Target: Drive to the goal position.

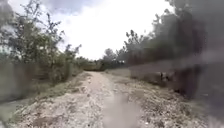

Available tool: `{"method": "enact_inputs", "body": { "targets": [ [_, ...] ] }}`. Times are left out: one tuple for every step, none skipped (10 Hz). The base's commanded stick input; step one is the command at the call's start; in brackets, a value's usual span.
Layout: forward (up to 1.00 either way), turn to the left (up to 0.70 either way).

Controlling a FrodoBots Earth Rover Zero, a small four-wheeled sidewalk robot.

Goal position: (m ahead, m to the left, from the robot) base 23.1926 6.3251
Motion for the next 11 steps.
{"method": "enact_inputs", "body": {
  "targets": [
    [0.70, 0.00],
    [0.70, 0.35],
    [0.70, 0.35],
    [0.70, 0.00],
    [0.70, 0.00],
    [0.70, 0.00],
    [0.70, 0.00],
    [0.70, 0.00],
    [0.70, 0.00],
    [0.70, 0.00],
    [0.70, 0.00]
  ]
}}
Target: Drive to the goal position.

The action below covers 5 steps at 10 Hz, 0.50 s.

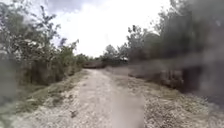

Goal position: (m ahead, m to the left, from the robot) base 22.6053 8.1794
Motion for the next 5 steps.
{"method": "enact_inputs", "body": {
  "targets": [
    [0.70, 0.00],
    [0.70, 0.00],
    [0.70, 0.00],
    [0.70, 0.18],
    [0.70, 0.35]
  ]
}}
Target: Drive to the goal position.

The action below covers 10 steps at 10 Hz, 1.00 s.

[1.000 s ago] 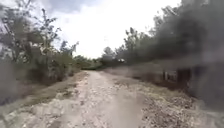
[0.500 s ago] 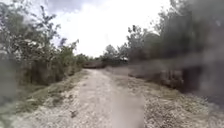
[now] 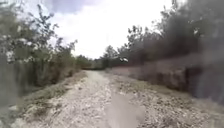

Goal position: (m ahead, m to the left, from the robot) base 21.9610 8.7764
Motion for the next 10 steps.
{"method": "enact_inputs", "body": {
  "targets": [
    [0.70, 0.08],
    [0.70, 0.00],
    [0.70, 0.00],
    [0.70, 0.00],
    [0.70, 0.00],
    [0.70, 0.14],
    [0.70, 0.35],
    [0.70, 0.13],
    [0.70, 0.00],
    [0.70, 0.00]
  ]
}}
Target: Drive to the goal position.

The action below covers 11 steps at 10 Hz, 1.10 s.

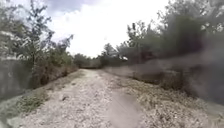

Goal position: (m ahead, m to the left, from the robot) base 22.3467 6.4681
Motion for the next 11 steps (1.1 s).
{"method": "enact_inputs", "body": {
  "targets": [
    [0.70, 0.00],
    [0.70, 0.00],
    [0.70, 0.00],
    [0.70, 0.25],
    [0.70, 0.33],
    [0.70, 0.35],
    [0.70, 0.35],
    [0.70, 0.02],
    [0.70, 0.00],
    [0.70, 0.00],
    [0.70, 0.00]
  ]
}}
